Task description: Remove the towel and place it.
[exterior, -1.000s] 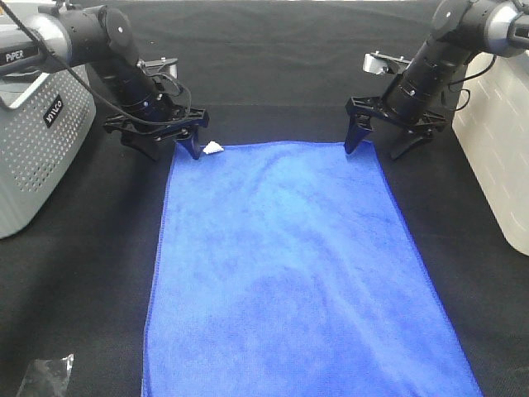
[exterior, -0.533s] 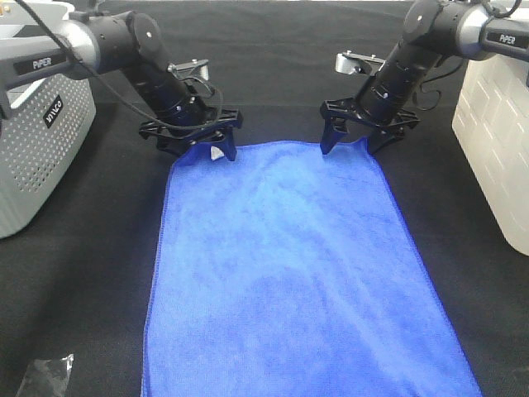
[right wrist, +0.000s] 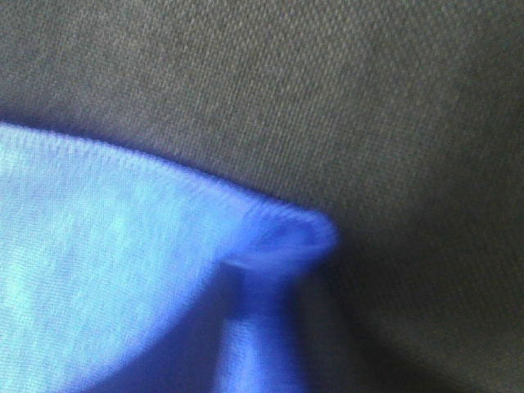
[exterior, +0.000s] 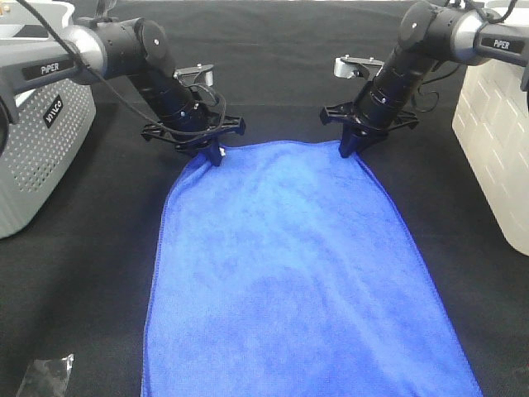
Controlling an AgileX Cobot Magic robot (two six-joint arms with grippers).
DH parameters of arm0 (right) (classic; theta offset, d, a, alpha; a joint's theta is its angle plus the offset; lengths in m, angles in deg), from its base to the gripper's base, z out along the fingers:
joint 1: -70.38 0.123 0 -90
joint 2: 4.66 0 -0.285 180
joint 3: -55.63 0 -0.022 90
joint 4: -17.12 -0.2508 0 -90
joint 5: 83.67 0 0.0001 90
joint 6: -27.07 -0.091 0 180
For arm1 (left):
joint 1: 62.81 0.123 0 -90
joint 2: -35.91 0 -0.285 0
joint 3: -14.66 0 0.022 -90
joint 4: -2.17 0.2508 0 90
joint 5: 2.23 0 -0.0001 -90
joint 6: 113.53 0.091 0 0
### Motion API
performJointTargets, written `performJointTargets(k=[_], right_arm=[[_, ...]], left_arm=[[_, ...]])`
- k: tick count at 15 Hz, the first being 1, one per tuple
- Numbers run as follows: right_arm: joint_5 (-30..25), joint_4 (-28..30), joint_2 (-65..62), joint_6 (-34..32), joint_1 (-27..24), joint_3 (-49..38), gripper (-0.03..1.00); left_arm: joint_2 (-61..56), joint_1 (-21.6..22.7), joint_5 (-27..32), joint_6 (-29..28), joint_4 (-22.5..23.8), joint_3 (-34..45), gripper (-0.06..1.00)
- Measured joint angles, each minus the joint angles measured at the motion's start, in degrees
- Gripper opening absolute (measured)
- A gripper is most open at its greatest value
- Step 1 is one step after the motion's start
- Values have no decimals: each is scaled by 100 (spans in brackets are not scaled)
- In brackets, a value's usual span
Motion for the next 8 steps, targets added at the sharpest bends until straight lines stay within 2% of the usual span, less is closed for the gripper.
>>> performJointTargets(k=[1, 6, 8], right_arm=[[17, -11, 6, 0, 0, 0, 3], [92, 46, -17, 40, 11, -6, 3], [384, 304, -97, 115, 57, -63, 3]], left_arm=[[6, -6, -6, 63, 52, 0, 3], [6, -17, -6, 275, 189, -11, 1], [57, -57, 52, 292, 607, -275, 1]])
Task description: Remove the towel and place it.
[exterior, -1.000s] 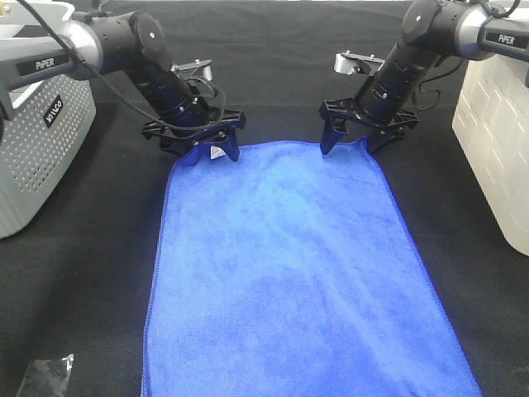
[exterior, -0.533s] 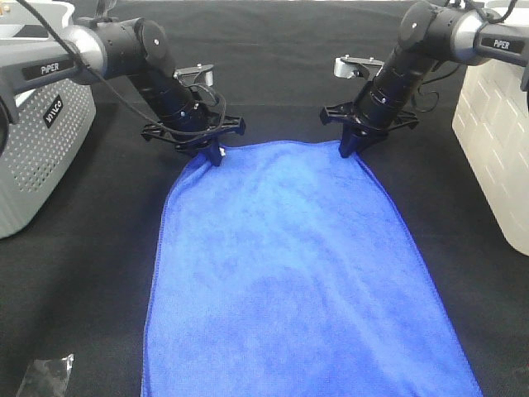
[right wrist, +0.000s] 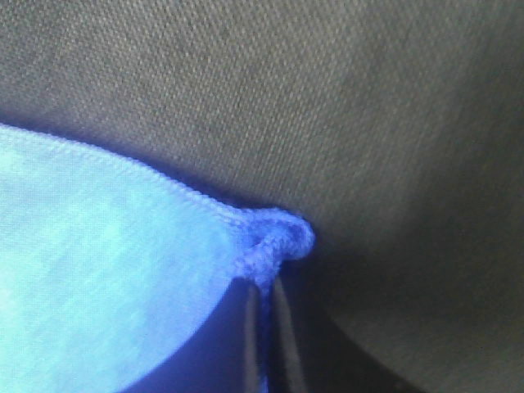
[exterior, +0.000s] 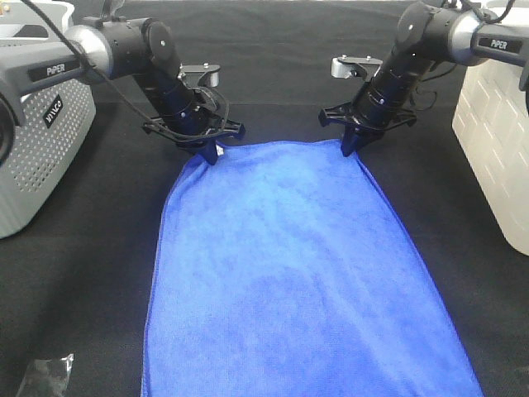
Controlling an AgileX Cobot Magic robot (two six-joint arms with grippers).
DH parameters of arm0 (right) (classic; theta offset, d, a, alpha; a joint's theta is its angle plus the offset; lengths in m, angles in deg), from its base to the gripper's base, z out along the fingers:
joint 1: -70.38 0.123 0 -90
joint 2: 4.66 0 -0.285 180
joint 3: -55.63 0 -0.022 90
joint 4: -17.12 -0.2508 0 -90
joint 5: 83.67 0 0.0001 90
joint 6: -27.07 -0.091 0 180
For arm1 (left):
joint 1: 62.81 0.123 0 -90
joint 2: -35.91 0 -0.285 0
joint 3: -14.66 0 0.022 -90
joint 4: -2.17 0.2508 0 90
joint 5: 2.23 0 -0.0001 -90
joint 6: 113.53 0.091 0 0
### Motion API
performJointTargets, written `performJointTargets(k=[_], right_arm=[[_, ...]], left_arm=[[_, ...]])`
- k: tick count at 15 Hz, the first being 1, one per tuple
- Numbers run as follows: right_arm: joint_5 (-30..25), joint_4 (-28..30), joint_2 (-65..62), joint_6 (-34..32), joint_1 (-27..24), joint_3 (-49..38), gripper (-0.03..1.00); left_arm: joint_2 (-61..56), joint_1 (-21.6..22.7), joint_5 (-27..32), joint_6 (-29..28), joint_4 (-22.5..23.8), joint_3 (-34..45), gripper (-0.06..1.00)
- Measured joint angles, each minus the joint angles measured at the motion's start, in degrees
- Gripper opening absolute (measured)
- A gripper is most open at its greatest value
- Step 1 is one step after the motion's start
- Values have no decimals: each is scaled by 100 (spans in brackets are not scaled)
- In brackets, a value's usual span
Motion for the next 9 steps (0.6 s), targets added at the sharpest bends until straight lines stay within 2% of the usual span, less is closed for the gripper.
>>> performJointTargets(k=[4, 6, 9], right_arm=[[945, 481, -441, 6, 23, -34, 3], [1409, 590, -665, 6, 23, -34, 3], [1988, 636, -745, 11, 23, -34, 3]], left_arm=[[52, 0, -52, 29, 413, -779, 1], [46, 0, -355, 206, 481, -1026, 1], [46, 0, -1169, 464, 510, -1175, 1]])
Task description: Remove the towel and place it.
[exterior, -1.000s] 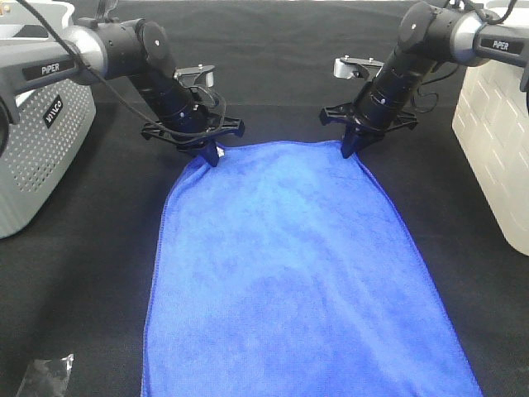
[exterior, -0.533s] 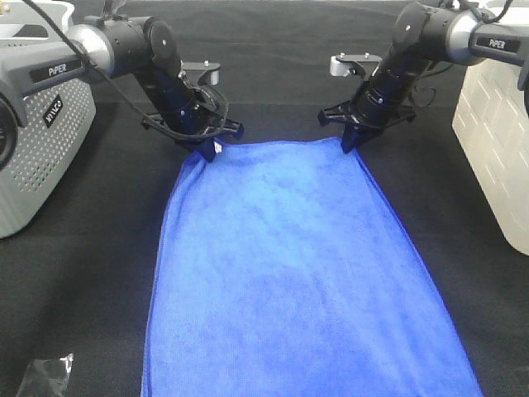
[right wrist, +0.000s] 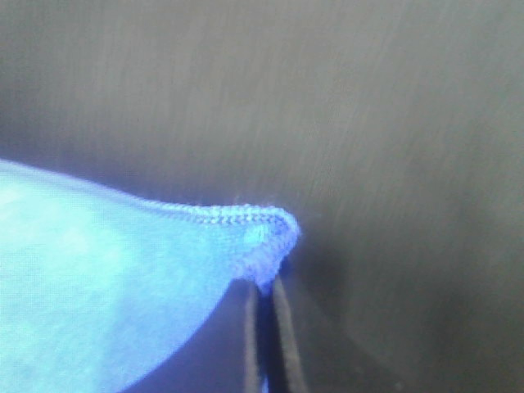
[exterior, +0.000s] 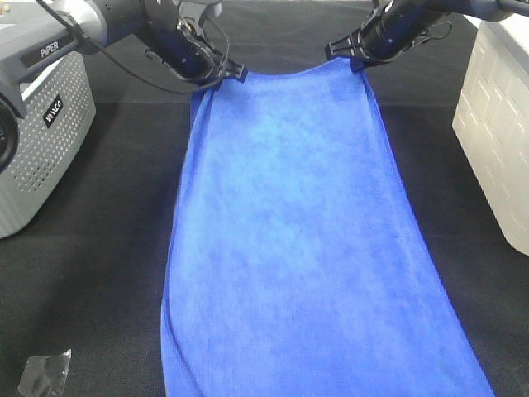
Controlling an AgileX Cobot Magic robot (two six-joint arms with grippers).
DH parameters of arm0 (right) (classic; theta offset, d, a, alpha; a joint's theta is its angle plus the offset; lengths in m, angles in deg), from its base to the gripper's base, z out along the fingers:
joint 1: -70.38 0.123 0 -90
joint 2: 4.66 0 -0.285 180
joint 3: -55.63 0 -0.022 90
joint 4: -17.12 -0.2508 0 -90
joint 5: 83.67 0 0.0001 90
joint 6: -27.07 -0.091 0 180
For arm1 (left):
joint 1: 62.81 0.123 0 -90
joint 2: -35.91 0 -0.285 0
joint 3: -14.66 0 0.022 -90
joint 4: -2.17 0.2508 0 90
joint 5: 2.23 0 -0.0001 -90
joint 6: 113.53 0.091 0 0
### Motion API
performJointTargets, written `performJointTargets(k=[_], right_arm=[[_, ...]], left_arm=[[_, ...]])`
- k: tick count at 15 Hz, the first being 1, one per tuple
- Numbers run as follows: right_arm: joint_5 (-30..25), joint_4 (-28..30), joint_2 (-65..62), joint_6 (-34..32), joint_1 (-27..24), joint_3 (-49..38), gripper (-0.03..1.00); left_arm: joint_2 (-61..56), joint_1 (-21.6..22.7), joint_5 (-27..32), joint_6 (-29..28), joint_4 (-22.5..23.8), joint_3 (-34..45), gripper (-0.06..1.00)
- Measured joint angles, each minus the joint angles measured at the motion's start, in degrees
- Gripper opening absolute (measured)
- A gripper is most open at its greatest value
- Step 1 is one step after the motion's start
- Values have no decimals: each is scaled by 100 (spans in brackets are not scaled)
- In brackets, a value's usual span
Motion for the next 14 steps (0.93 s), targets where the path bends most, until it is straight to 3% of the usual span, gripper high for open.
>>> performJointTargets(k=[4, 14], right_arm=[[561, 11, -6, 17, 0, 0, 3], [1346, 103, 527, 29, 0, 0, 3]], left_arm=[[11, 0, -1272, 304, 17, 0, 1], [527, 0, -2108, 550, 120, -11, 1]])
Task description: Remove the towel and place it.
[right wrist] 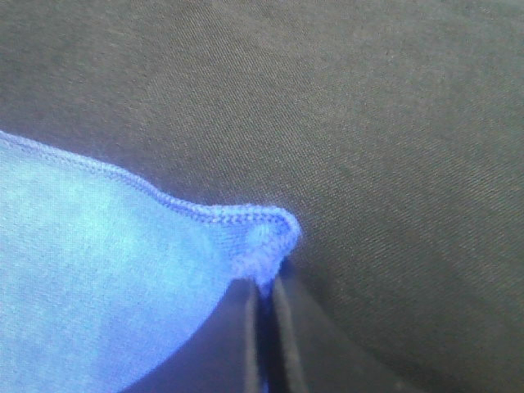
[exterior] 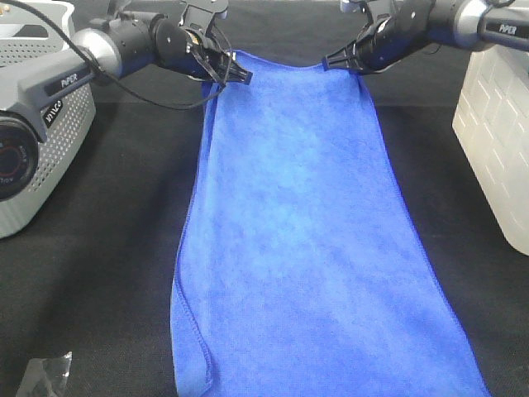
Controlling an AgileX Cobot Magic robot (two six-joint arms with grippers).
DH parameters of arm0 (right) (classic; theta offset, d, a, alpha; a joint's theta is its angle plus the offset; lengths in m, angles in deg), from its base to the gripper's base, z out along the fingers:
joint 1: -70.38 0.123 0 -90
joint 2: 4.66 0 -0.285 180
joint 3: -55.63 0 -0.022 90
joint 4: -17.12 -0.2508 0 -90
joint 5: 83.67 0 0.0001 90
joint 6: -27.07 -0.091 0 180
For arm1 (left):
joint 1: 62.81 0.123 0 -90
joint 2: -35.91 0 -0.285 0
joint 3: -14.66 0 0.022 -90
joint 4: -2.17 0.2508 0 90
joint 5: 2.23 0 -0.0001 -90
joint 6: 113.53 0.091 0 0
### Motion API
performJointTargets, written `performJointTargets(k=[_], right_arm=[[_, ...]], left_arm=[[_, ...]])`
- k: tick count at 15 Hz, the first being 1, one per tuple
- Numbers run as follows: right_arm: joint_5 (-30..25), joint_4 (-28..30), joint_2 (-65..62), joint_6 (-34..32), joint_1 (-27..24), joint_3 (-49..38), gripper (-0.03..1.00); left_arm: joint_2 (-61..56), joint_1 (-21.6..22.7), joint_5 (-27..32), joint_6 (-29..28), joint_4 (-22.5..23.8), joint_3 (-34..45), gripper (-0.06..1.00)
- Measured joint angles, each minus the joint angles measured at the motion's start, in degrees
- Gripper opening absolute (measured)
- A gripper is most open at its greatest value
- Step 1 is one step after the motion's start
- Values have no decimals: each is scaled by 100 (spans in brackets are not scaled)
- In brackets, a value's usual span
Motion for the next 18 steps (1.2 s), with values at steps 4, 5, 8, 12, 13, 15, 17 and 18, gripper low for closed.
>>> performJointTargets(k=[4, 5, 8, 12, 13, 15, 17, 18], right_arm=[[281, 40, 212, 6, -11, 0, 3], [338, 40, 218, 6, -17, 0, 3], [413, 40, 447, 6, -109, 0, 3], [418, 40, 550, 6, -115, 0, 13], [424, 40, 550, 6, -115, 0, 23], [424, 97, 550, 6, -138, 0, 46], [435, 218, 550, 6, -143, 0, 57], [435, 218, 550, 6, -143, 0, 57]], left_arm=[[223, 0, -390, 0, 29, 0, 1], [298, 0, -481, 0, 29, 0, 1], [481, 0, -653, 0, 29, 0, 1], [676, 0, -945, -223, 29, 0, 21], [688, 0, -991, -235, 23, 0, 34], [682, 0, -1054, -252, 11, 0, 54], [665, 0, -1100, -258, 11, 0, 59], [665, 0, -1100, -258, 11, 0, 59]])
